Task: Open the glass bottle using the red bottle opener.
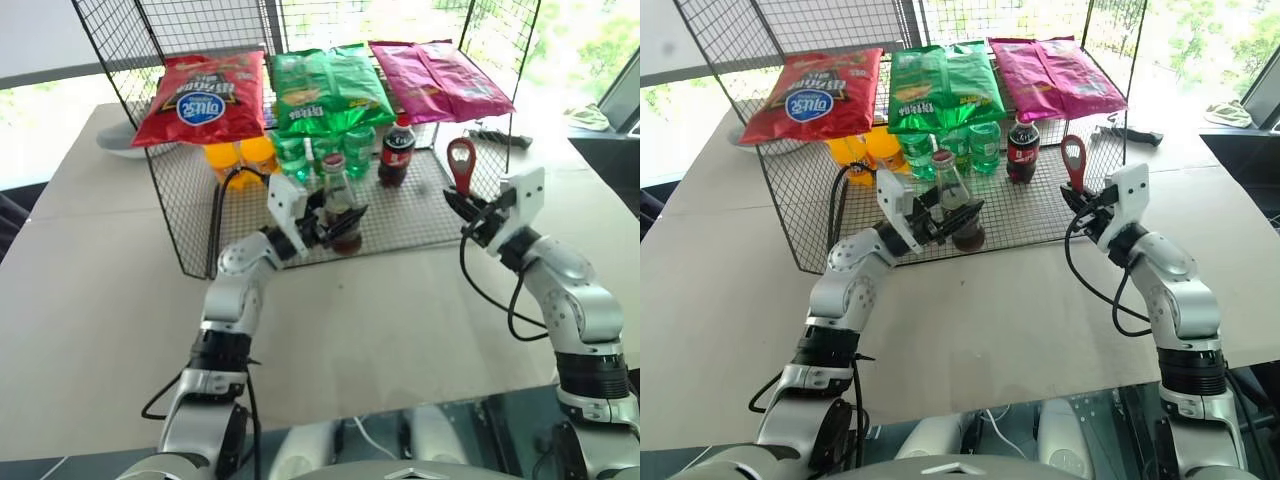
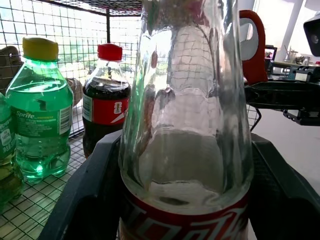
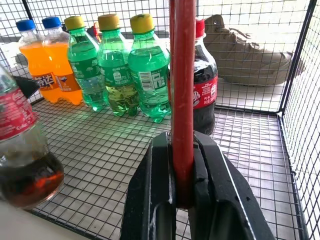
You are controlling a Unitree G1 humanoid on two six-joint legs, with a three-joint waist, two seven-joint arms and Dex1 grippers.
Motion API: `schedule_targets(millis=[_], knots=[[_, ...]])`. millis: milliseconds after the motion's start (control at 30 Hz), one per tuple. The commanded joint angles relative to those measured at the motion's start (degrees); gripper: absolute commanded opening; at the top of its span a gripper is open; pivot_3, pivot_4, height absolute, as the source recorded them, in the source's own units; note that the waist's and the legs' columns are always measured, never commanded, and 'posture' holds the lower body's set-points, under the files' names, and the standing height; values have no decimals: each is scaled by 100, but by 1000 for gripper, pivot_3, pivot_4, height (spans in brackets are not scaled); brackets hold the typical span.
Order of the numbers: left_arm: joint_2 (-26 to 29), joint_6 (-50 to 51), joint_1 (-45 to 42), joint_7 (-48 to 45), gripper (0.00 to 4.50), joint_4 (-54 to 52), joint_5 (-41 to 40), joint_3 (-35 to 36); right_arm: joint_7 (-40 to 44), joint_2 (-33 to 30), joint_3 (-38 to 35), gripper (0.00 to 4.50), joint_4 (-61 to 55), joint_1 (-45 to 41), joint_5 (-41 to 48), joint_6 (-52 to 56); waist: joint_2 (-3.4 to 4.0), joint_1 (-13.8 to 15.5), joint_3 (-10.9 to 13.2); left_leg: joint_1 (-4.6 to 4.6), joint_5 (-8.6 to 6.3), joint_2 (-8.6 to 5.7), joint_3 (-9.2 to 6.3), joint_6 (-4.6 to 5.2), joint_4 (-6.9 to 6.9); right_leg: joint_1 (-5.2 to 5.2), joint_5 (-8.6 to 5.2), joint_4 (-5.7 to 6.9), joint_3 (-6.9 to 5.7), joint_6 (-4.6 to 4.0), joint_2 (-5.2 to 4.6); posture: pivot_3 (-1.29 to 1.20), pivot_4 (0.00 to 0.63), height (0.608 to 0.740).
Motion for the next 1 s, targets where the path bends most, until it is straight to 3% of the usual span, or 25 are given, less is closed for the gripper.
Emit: schedule_targets(millis=[33,400,600,1000], knots=[[-56,-357,-381,126,2538,83,-9,189,35,-25,-21,0,-148,-13,-52,-183,0,-6,0,-1,0,0,0,0,1,0,0,0,0,0,0,0,150,740],[-15,-584,-734,249,2538,357,16,287,42,33,8,0,-78,46,-168,-288,0,-19,0,0,0,0,-7,0,0,-3,0,1,2,1,3,0,150,740],[0,-375,-321,-216,2538,-351,-286,114,85,24,3,0,-43,100,-204,-306,0,-22,0,-2,0,0,-7,0,-1,-4,0,-3,4,0,3,0,150,740],[237,577,843,-90,2538,-1863,-450,-118,131,-4,23,0,-16,155,-211,-283,1,-22,0,3,0,3,-7,-1,-1,-4,1,4,10,0,7,0,150,740]])
